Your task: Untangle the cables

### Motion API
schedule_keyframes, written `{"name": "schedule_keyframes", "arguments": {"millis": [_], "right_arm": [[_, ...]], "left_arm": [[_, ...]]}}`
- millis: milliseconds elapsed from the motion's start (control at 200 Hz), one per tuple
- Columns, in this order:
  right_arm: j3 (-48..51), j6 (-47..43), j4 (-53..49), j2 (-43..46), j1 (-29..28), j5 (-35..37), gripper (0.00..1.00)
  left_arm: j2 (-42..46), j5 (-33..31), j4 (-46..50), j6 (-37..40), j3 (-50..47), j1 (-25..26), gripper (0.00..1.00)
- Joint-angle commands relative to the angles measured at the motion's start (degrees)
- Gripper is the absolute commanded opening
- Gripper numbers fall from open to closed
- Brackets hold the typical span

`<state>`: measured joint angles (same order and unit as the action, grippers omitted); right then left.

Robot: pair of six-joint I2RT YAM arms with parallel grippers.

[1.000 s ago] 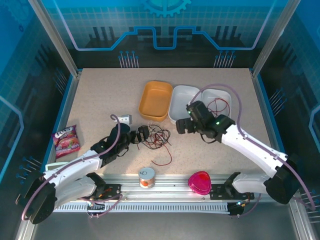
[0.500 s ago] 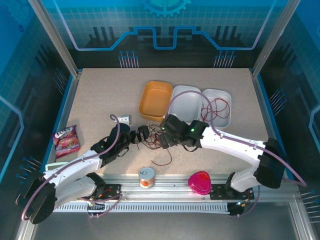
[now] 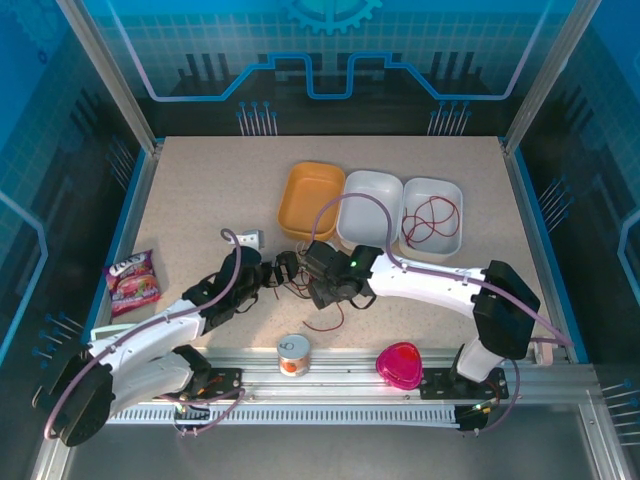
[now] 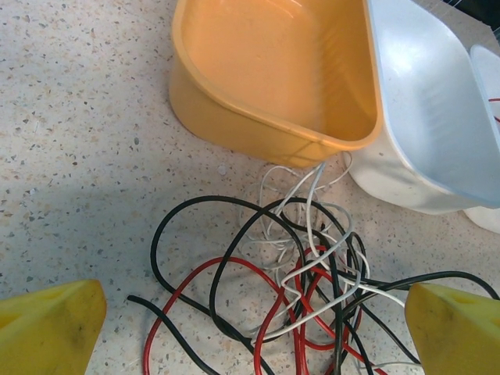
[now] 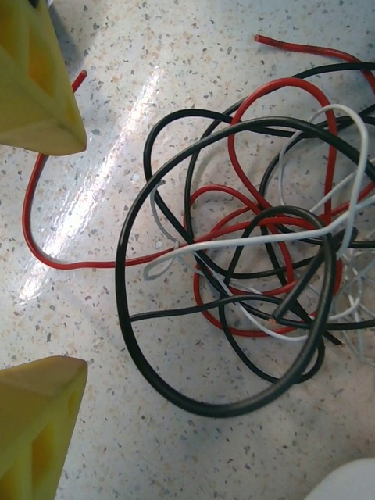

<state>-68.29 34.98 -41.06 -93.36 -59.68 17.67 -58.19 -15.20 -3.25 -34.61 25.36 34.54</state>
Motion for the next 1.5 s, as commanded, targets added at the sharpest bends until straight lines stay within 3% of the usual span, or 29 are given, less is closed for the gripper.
{"name": "schedule_keyframes", "arguments": {"millis": [0,500,690,831,1016,1496], "right_arm": [[-0.36,2.14,-1.3,-1.09,-0.54,-1.56,0.68],[-0.97,3.6,-2.63,-9.01,-0.26,-1.73,0.49],[-1.48,3.69,-2.1,-12.04,0.34,-2.28,0.34],[-1.23,3.98,-1.0,-13.02,0.77,-2.27,0.28],[-1.62,3.83,-1.87,-12.99,0.85,-1.07,0.0],[0.48,0.9,-0.25,-3.14,-0.96,2.49,0.0]], "left_arm": [[-0.93,0.26,0.27,-0.89,1.92,-0.4,0.99],[-3.99,1.11,-0.37,-1.52,3.12,-0.43,0.99],[-4.77,0.96,-0.37,-1.34,3.51,-0.49,0.99],[-5.5,1.23,-0.41,-1.34,3.87,-0.47,0.99],[-5.95,1.52,-0.53,-1.34,4.08,-0.53,0.99],[-15.1,12.8,4.94,5.96,11.8,0.46,0.99]]}}
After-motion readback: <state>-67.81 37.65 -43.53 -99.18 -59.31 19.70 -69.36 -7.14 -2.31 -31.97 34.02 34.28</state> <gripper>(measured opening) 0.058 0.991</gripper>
